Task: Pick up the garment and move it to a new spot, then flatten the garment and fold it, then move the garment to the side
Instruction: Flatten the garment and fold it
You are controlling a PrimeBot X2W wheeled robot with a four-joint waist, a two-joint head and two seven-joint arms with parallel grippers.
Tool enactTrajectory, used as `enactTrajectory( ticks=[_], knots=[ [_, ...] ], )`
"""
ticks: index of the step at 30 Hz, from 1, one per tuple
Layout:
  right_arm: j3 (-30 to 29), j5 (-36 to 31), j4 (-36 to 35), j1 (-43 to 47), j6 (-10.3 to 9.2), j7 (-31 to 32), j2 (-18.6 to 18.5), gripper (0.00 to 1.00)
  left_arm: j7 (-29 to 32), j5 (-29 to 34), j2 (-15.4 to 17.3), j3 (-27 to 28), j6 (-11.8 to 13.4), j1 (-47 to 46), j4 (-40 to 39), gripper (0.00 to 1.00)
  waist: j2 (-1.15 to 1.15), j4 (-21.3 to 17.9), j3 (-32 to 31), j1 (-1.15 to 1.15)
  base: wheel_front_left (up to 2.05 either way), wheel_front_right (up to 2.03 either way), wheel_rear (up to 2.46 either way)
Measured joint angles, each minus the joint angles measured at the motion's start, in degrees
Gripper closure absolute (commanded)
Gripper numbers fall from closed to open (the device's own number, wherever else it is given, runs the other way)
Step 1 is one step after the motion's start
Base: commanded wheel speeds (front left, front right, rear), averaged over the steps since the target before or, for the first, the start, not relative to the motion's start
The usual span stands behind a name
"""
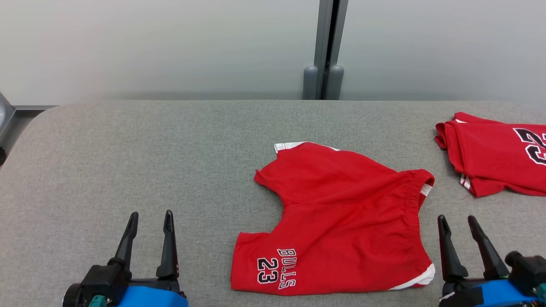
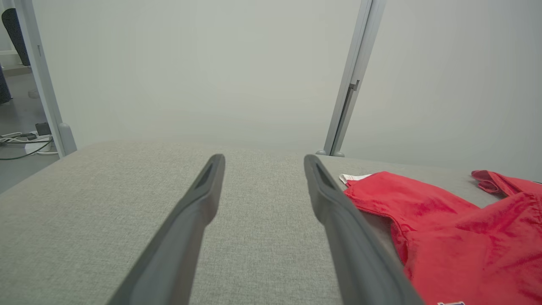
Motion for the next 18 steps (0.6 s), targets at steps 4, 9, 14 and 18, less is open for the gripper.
enactTrajectory(
  ticks=[4,9,14,18],
  knots=[
    [-0.77,-1.24,-6.24,3.64,0.0,-0.58,1.69,0.0,-0.01,0.16,0.0,0.33,-0.1,0.87,-0.01,0.0,0.0,-0.11,-0.39,0.0,0.0,0.0,0.0],
    [0.71,-2.7,-12.1,7.48,0.0,-0.85,3.11,0.0,-0.01,0.58,0.0,0.49,-0.29,1.03,0.07,0.0,0.0,-0.14,-0.66,0.0,0.0,0.0,0.0],
    [2.22,-4.24,-13.04,9.77,0.0,-0.91,3.7,0.0,0.0,1.18,0.0,0.48,-0.38,1.47,0.25,0.0,0.0,-0.27,-0.82,0.0,0.0,0.0,0.0],
    [2.72,-4.37,-13.06,9.72,-0.01,-0.92,3.96,0.0,0.0,1.76,0.1,0.34,-0.59,1.47,0.44,0.0,0.0,-0.52,-0.86,0.0,0.0,0.0,0.0]
  ],
)
